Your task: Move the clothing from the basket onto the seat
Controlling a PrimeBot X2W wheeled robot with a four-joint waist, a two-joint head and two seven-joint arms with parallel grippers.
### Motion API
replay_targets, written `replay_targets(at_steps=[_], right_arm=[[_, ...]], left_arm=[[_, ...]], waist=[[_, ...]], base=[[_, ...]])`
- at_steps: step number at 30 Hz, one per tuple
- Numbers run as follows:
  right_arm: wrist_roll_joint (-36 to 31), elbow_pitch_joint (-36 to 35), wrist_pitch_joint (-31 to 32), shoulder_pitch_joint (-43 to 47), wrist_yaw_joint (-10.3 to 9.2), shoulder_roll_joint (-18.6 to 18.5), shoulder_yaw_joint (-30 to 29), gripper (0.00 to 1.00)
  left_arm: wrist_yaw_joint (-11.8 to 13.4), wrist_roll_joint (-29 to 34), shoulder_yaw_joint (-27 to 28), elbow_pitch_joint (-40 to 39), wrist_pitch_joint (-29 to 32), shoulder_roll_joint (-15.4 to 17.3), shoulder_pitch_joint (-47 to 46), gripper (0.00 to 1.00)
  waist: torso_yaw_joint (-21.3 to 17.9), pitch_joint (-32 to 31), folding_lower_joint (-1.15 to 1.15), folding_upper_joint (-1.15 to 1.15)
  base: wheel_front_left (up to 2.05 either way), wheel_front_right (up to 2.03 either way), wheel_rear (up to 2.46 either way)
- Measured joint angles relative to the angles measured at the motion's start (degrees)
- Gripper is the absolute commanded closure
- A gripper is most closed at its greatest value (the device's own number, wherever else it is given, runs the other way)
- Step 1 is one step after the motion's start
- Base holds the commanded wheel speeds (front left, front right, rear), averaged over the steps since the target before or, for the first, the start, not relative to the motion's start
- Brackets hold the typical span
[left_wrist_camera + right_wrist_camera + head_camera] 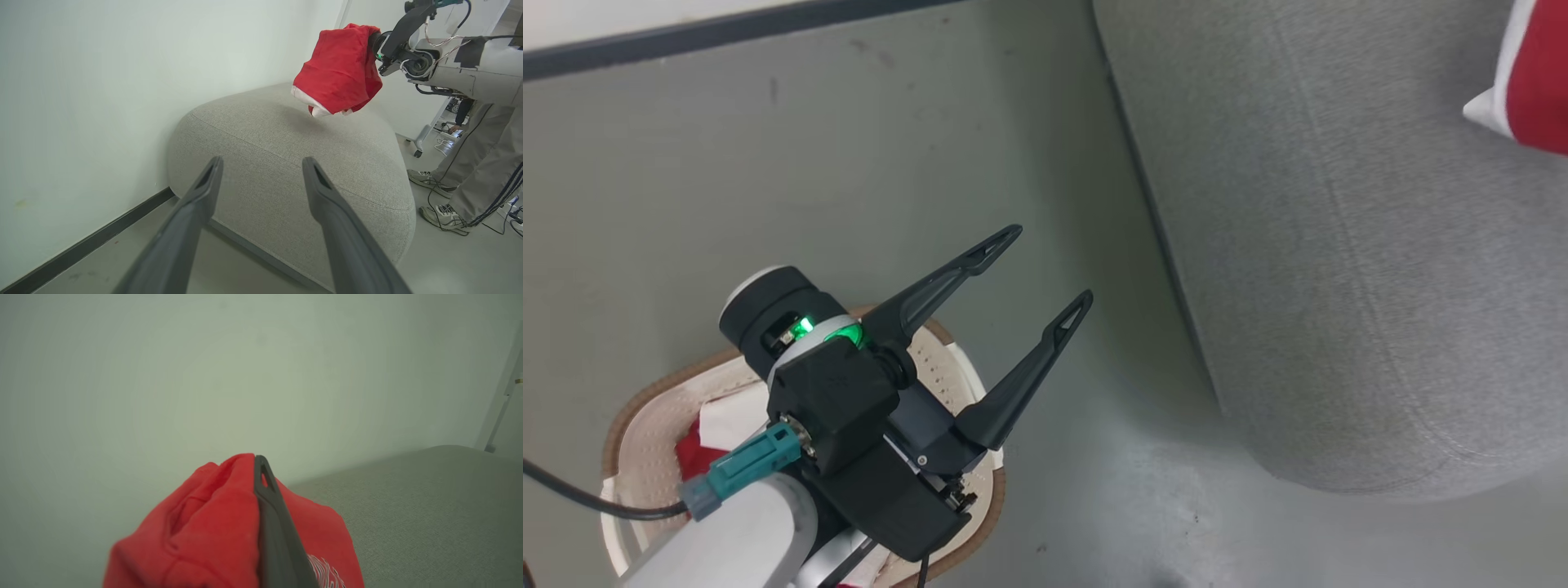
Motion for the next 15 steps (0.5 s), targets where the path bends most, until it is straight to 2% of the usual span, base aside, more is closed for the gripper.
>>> replay_targets(at_steps=[3, 6, 9, 15], right_arm=[[0.0, 2.4, 0.0, -0.6, -0.67, -0.6, -1.2, 1.00], [-0.7, 3.3, -0.1, -0.7, -3.14, -0.6, -1.7, 1.00], [-1.8, 3.6, -0.2, -1.6, -4.59, -0.6, -2.1, 1.00], [-3.1, 6.2, -0.3, -3.3, -4.44, 0.6, 0.1, 1.00]], left_arm=[[0.0, 0.0, -0.1, -0.1, 0.0, -0.3, -0.9, 0.00], [0.0, 0.0, 0.0, -0.1, -0.1, -0.1, -1.5, 0.00], [-0.4, 0.0, 0.0, -0.1, -0.1, 0.2, -1.5, 0.00], [-0.4, 0.0, 0.2, 0.8, -1.0, 0.6, -1.6, 0.00]], waist=[[1.0, 1.4, 0.00, 0.00], [2.1, 2.5, 0.00, 0.00], [2.9, 3.6, 0.00, 0.00], [4.2, 5.0, 0.00, 0.00]], base=[[0.00, 0.00, 0.00], [0.00, 0.00, 0.00], [0.00, 0.00, 0.00], [0.00, 0.00, 0.00]])
